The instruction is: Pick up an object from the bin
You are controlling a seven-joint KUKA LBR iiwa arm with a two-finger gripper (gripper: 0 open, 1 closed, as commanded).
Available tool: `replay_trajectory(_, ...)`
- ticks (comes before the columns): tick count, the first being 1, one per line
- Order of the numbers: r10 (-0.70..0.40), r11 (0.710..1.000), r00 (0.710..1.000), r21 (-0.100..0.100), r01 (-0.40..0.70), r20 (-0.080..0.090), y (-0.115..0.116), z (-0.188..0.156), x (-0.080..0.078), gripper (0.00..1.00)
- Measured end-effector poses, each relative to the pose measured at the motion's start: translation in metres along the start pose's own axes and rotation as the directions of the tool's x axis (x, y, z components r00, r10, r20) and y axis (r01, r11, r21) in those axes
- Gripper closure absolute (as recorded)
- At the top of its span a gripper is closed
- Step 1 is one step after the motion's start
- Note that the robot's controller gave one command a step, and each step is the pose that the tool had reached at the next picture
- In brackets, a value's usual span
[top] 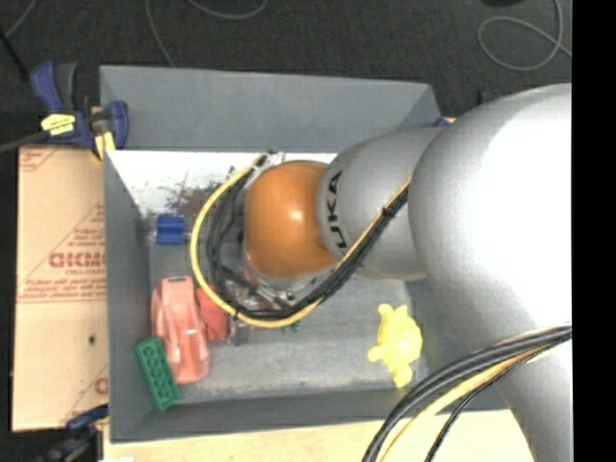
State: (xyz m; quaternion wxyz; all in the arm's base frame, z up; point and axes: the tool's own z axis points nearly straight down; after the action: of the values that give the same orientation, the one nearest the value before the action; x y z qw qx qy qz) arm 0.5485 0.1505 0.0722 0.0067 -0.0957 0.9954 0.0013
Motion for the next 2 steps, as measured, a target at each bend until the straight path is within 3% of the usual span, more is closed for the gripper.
replay_trajectory(2, 0.001, 1.000, 1.000, 0.000, -0.001, -0.001, -0.0001, -0.0027, 0.0008, 1.00)
